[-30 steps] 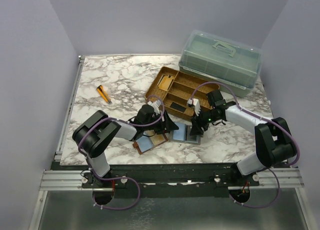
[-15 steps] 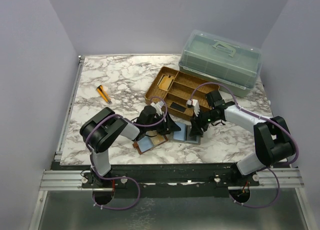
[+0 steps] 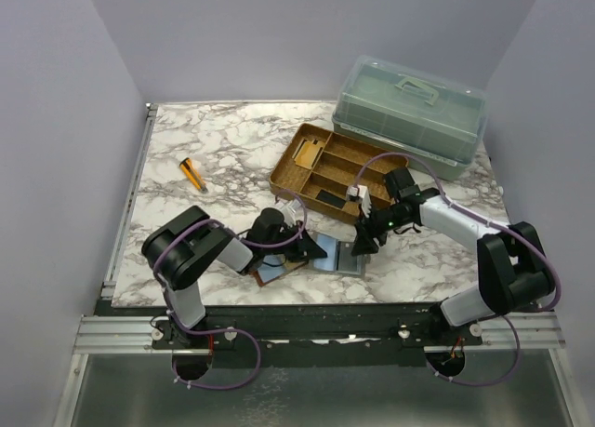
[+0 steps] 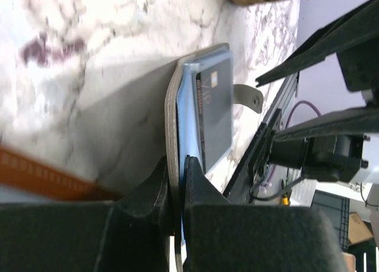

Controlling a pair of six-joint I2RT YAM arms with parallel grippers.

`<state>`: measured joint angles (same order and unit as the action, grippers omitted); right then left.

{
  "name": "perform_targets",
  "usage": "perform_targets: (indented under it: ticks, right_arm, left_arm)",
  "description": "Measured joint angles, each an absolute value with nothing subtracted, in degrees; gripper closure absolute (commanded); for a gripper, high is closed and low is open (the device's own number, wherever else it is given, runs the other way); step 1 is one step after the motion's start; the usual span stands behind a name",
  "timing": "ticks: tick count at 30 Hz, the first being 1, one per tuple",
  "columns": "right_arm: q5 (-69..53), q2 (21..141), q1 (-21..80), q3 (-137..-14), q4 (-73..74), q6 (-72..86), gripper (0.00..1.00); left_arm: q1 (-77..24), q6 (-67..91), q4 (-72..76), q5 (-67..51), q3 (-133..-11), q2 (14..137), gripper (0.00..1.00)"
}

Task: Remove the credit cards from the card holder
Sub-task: Remove the credit card from the card holder.

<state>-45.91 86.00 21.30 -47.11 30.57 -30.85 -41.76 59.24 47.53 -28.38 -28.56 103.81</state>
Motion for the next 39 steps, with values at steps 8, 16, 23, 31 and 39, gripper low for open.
perform_targets:
  ticks: [8, 16, 23, 31, 39]
  right_arm:
    - [-54.83, 82.19, 21.32, -51.92, 37.19, -34.76, 0.42]
    - [-60.45, 82.61, 20.14, -56.55, 37.04, -28.25, 0.44]
    - [-65.1, 86.21, 19.05, -53.3, 30.85, -18.63, 0.43]
    - [-68.29, 90.35, 19.05, -51.55, 23.94, -8.97, 0.4]
    - [-71.26, 90.43, 19.05, -51.46, 19.55, -3.16, 0.39]
  left_arm:
    - [-43.42, 52.86, 44.91, -24.95, -18.74, 87.68, 1.0]
    - [-44.88, 48.18, 40.36, -16.62, -13.37, 71.83, 1.0]
    - [-45.76, 47.97, 38.22, -11.97, -11.53, 64.42, 1.0]
    - [-47.0, 47.51, 37.45, -11.55, -11.53, 59.88, 1.0]
    - [-47.0, 47.0, 39.94, -14.33, -11.53, 57.14, 1.0]
